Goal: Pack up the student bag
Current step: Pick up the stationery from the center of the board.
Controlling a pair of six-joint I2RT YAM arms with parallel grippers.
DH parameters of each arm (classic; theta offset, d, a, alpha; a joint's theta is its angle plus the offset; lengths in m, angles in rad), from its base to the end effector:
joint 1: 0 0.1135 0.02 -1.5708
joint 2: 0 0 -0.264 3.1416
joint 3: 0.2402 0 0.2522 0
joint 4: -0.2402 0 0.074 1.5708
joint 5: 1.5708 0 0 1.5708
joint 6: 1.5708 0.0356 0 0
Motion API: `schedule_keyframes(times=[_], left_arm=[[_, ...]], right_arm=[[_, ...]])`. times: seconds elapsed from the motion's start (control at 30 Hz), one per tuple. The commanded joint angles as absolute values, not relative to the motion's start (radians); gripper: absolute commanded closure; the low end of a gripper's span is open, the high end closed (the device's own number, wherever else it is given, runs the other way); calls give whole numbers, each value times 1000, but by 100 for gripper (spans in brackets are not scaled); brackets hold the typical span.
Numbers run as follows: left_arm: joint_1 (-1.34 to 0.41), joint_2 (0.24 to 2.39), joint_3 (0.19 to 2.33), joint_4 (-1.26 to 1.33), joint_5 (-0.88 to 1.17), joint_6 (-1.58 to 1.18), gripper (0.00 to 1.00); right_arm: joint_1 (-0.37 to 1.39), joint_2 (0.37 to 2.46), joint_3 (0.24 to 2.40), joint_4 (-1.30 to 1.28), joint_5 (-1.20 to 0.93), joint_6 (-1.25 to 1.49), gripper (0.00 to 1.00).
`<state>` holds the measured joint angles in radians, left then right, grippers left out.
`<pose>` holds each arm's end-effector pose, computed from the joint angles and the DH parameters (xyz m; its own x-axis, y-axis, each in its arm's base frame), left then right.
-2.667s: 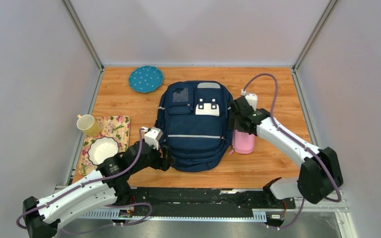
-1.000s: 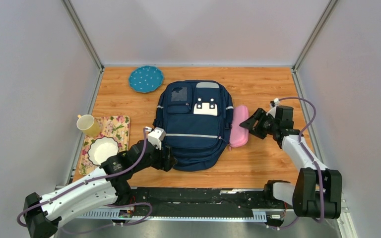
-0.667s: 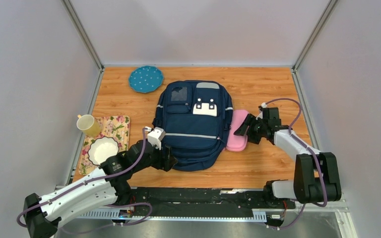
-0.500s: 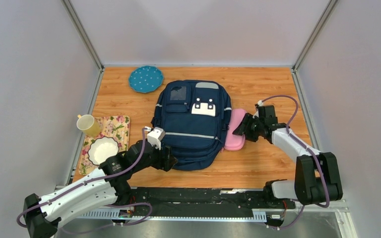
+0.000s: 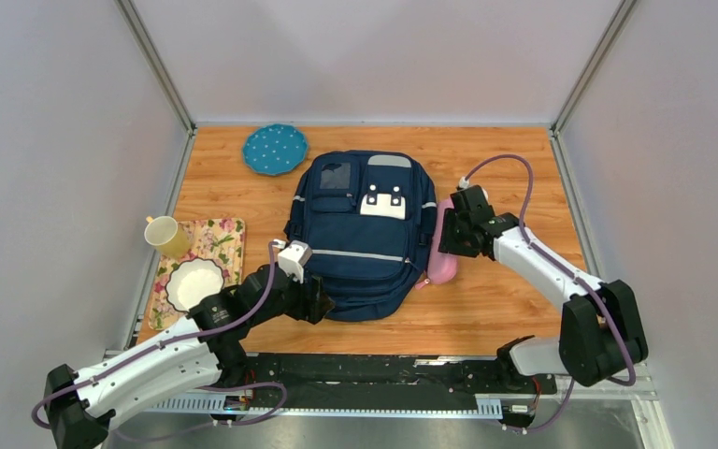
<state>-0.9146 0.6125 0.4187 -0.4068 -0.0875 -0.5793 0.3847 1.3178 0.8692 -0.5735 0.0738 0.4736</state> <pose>0.0917 -0.1140 0.2151 -0.6965 0.0107 -0.7174 0.4350 0.8015 -0.4103 0.2399 0.0943 0.2235 -0.8582 0.1433 -0.4929 0.0594 0.9815 0.1819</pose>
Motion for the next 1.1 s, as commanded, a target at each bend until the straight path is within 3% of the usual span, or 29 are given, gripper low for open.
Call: schedule_keyframes(times=[0.0, 0.13, 0.17, 0.3, 0.5, 0.7, 0.93, 1.07], left_arm=[[-911, 615, 419, -383, -84, -586, 19], [-913, 604, 420, -397, -90, -586, 19], [-911, 600, 420, -397, -92, -586, 19], [-911, 586, 431, -405, -100, -577, 19], [-911, 615, 541, -404, -100, -416, 19], [-916, 776, 699, -354, -20, -100, 19], [-1090, 1007, 726, -186, -98, 266, 18], [-1140, 1118, 719, -120, -141, 336, 18]], right_arm=[[419, 1384, 919, -598, 153, 445, 57], [425, 1424, 922, -597, 155, 454, 58], [423, 1420, 920, -597, 161, 453, 63], [423, 1375, 927, -629, 189, 449, 100], [419, 1234, 948, -728, 238, 428, 100], [402, 1054, 945, -804, 222, 439, 100], [397, 884, 882, -830, 164, 477, 99], [397, 816, 862, -833, 115, 502, 99]])
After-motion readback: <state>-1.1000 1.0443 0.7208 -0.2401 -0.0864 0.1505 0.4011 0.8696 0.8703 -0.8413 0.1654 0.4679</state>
